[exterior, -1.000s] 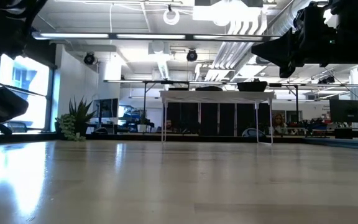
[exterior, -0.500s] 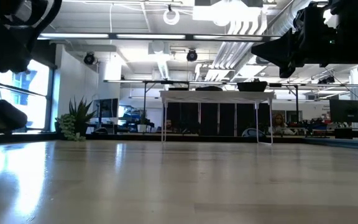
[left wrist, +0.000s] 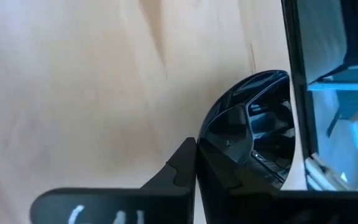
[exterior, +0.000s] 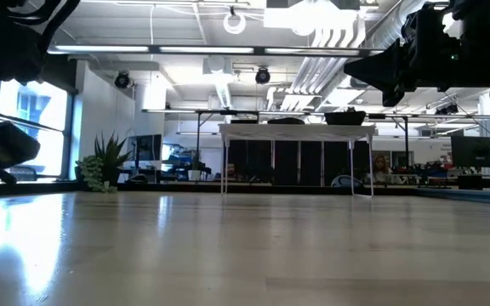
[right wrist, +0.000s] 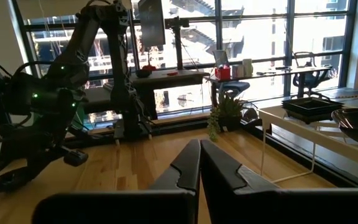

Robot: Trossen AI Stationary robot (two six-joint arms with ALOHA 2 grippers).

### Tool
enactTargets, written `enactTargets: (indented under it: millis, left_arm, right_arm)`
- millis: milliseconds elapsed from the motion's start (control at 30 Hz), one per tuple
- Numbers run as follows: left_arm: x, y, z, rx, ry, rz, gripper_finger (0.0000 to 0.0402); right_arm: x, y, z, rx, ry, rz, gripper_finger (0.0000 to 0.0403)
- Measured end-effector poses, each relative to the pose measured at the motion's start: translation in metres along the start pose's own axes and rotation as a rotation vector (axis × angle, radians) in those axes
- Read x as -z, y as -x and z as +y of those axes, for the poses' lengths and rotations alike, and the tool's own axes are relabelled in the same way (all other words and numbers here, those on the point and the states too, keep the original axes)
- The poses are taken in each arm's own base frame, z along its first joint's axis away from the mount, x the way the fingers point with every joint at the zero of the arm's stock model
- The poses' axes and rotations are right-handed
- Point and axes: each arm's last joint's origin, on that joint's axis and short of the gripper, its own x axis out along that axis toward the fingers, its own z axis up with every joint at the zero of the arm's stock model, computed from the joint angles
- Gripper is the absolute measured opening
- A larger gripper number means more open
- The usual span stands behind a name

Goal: Pick & Place Mini shaped plates
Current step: Stack the leaf shaped plate on top of the stacked leaf shaped plates on the shelf

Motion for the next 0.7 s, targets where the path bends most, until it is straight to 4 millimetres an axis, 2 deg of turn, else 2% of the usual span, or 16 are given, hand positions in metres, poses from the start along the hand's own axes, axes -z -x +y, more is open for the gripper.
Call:
enactTargets:
  millis: [300,467,700]
  left_arm:
    - [-0.008,0.045,0.014,-0.006,0.106,-0.129,0.0001]
    - [-0.016,0.068,0.037,-0.089,0.213,-0.256,0.0001]
    - [-0.013,0.083,0.066,-0.111,0.332,-0.25,0.0]
  right_arm:
    - [0.0,0.0,0.0,0.0,0.0,0.0,0.0006]
    - [0.0,0.0,0.0,0.0,0.0,0.001,0.0003]
    - [0.0,0.0,0.0,0.0,0.001,0.004,0.0007]
